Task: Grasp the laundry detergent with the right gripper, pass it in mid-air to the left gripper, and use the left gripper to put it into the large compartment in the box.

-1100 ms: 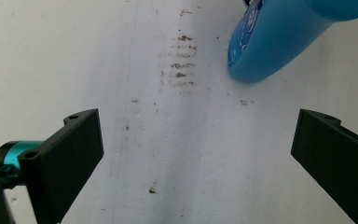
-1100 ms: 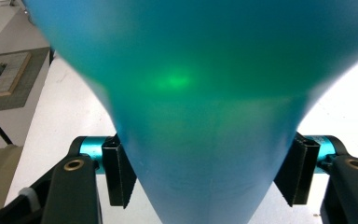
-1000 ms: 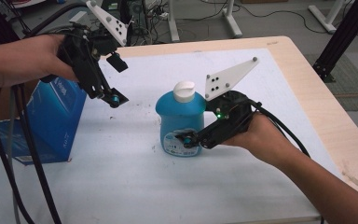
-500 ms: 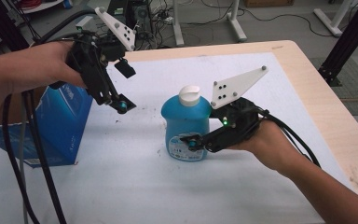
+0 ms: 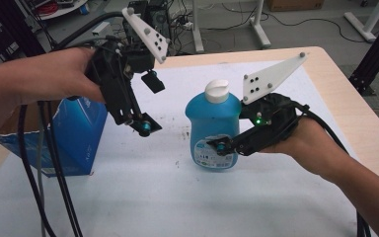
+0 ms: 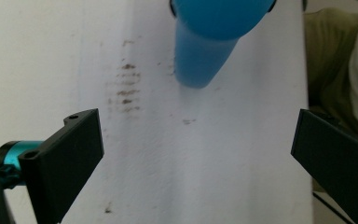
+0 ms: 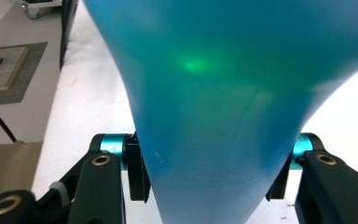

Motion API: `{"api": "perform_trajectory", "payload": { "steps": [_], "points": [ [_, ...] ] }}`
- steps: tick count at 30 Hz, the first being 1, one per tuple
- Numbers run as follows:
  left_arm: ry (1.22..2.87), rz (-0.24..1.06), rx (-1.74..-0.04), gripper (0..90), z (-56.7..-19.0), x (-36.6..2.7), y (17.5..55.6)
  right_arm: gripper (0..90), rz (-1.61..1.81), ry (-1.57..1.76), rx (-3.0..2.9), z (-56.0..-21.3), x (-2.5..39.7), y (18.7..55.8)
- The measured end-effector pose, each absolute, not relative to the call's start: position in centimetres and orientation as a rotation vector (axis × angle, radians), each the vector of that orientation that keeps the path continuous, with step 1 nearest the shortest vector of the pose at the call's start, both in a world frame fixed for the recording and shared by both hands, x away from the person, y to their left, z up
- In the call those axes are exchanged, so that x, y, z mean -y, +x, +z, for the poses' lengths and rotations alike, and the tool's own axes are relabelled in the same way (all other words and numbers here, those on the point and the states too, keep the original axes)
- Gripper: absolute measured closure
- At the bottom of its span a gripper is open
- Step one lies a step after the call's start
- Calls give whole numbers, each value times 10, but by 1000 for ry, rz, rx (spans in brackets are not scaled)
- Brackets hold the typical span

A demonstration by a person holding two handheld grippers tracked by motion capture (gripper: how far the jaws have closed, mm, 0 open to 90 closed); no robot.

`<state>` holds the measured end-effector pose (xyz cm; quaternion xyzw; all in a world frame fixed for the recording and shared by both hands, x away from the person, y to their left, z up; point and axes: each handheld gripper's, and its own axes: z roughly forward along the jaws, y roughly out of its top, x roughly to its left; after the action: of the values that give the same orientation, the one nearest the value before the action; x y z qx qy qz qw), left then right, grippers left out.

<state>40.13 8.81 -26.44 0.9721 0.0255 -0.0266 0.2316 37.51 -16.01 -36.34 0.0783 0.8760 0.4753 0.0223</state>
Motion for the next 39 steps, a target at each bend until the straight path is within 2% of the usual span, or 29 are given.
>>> {"api": "perform_trajectory", "payload": {
  "steps": [13,28,34,39],
  "points": [
    [2717,-85,-7,23,-247,-55,382,469,1427,158,-2772,-343,138,371],
    [2750,-53,21,23,-239,-30,378,469,1383,128,-2806,-343,125,369],
    [2758,-67,-17,23,-243,-27,383,468,1382,107,-2811,-342,123,367],
    [2774,-58,14,23,-246,-26,381,467,1392,112,-2805,-341,124,368]
  ]
}}
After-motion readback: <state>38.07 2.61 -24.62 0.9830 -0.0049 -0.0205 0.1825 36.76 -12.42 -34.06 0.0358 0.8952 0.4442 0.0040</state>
